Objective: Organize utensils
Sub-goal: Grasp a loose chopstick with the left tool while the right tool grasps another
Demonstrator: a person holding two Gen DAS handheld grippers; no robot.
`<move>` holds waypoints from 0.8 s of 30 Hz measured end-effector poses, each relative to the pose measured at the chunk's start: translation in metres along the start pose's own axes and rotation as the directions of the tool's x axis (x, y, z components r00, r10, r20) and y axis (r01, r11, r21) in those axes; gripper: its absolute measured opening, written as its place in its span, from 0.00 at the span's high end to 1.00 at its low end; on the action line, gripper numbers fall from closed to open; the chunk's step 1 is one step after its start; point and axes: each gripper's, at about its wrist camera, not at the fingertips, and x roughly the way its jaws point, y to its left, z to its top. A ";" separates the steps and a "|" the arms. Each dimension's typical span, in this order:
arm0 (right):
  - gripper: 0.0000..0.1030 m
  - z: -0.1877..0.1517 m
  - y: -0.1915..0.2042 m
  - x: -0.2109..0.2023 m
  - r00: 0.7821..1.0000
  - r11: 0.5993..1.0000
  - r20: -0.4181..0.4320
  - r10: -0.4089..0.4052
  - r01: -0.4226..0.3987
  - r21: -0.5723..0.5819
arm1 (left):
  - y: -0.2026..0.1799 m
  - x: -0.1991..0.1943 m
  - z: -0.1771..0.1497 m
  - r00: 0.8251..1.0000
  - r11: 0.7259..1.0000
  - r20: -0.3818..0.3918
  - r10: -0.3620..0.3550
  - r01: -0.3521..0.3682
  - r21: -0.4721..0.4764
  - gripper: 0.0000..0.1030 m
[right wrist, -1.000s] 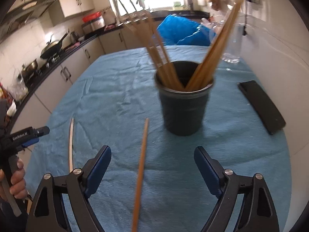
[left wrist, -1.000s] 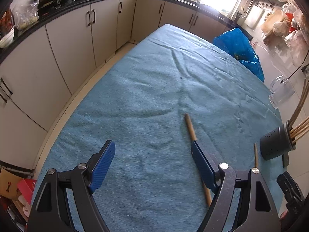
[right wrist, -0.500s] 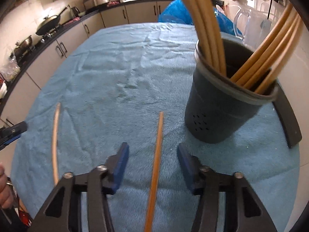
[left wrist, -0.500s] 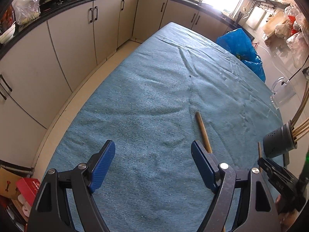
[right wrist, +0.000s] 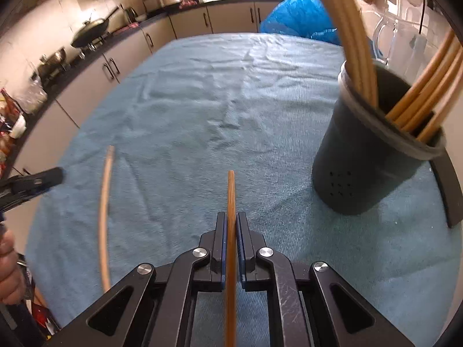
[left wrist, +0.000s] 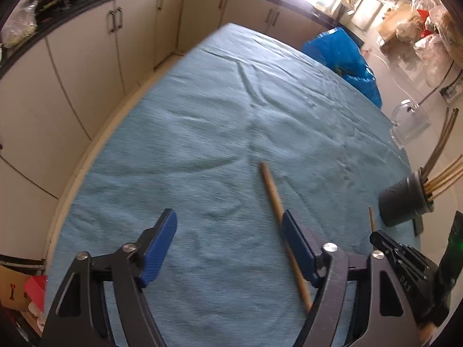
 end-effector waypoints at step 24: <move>0.93 -0.014 -0.024 -0.064 0.987 0.997 0.151 0.059 -0.067 0.049 | -0.081 0.038 0.007 0.990 0.978 -0.011 0.137 -0.134 0.157 0.94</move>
